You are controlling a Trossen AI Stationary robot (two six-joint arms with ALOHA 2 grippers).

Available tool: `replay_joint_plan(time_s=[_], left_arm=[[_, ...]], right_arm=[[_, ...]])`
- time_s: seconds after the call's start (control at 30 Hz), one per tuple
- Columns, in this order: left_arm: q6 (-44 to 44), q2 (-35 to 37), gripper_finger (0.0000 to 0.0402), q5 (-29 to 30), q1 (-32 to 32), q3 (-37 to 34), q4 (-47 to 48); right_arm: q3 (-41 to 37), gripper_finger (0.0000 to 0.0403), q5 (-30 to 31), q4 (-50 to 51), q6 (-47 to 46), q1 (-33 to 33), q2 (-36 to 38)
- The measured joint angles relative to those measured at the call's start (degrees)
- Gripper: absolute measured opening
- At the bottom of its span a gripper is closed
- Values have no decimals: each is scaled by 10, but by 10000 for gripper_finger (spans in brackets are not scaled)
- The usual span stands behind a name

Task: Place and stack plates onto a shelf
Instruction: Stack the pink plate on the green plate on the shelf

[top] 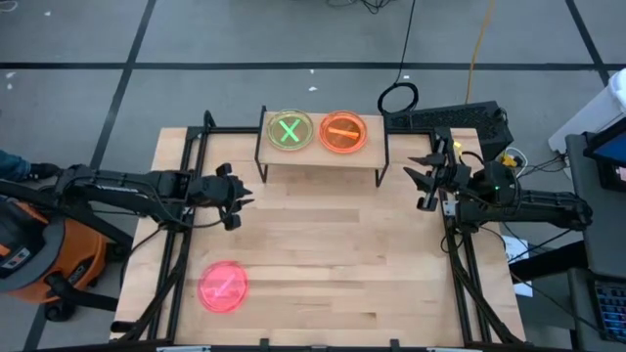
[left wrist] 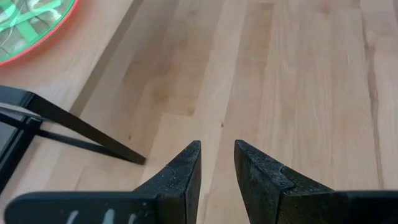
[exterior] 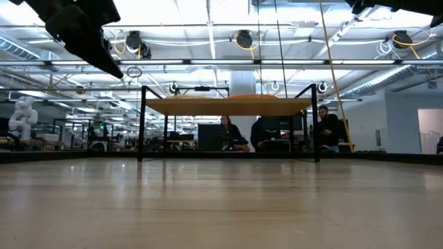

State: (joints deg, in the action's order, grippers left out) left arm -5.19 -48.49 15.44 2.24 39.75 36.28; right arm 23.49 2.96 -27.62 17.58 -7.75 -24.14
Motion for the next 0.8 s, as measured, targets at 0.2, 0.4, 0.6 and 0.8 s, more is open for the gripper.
replay_joint_plan(time_s=[0.2,0.4,0.6,0.8], left_arm=[[-31,-9,105,-9,7,0,25],[-57,-34,148,-10,30,0,37],[-71,-62,208,-33,51,0,46],[-108,-68,216,-37,58,0,41]], right_arm=[[0,112,0,0,0,0,0],[0,112,0,0,0,0,0],[0,112,0,0,0,0,0],[0,112,0,0,0,0,0]])
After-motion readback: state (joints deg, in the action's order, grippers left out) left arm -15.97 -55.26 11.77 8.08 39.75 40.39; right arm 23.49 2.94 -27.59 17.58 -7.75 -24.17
